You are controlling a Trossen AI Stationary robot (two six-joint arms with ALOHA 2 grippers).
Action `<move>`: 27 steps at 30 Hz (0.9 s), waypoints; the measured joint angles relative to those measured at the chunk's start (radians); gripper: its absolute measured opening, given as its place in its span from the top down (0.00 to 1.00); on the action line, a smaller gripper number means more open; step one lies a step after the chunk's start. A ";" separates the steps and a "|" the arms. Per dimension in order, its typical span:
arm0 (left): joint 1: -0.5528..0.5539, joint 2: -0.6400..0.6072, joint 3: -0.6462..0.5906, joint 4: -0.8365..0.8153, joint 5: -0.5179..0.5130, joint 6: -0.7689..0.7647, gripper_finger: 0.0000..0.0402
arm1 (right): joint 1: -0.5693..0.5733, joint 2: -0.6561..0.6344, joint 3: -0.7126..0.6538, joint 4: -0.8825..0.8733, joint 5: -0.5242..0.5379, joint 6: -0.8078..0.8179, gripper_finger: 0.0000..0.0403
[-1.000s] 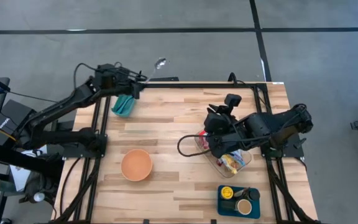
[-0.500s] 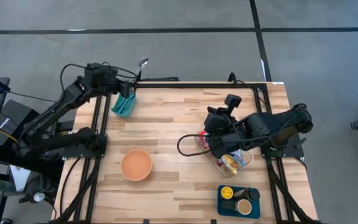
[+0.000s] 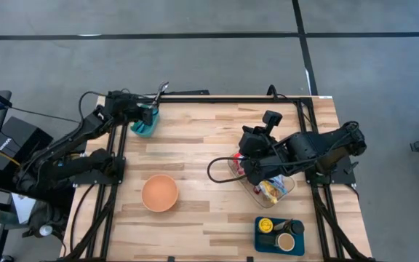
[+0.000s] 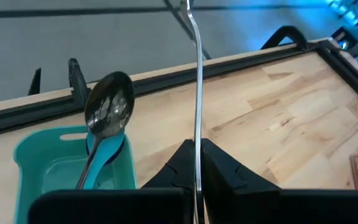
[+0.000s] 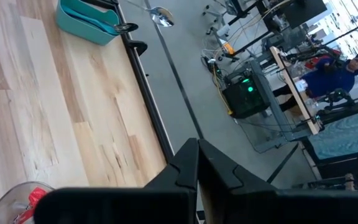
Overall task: Pick & Place Food Item
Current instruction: Put the silver spoon into the green bin
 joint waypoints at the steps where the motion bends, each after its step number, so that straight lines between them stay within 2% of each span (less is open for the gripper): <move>1: 0.000 -0.012 -0.025 0.026 0.000 -0.003 0.99 | 0.000 0.000 0.000 0.000 -0.001 0.000 1.00; 10: 0.033 -0.059 -0.186 0.086 -0.042 -0.007 0.99 | 0.000 0.000 0.000 -0.002 -0.002 0.000 1.00; 18: 0.118 -0.063 -0.240 0.104 -0.030 0.019 0.99 | 0.000 0.000 0.000 -0.002 -0.002 0.000 1.00; 27: 0.138 -0.063 -0.309 0.151 -0.015 0.099 0.99 | 0.000 0.000 0.000 -0.004 -0.003 0.000 1.00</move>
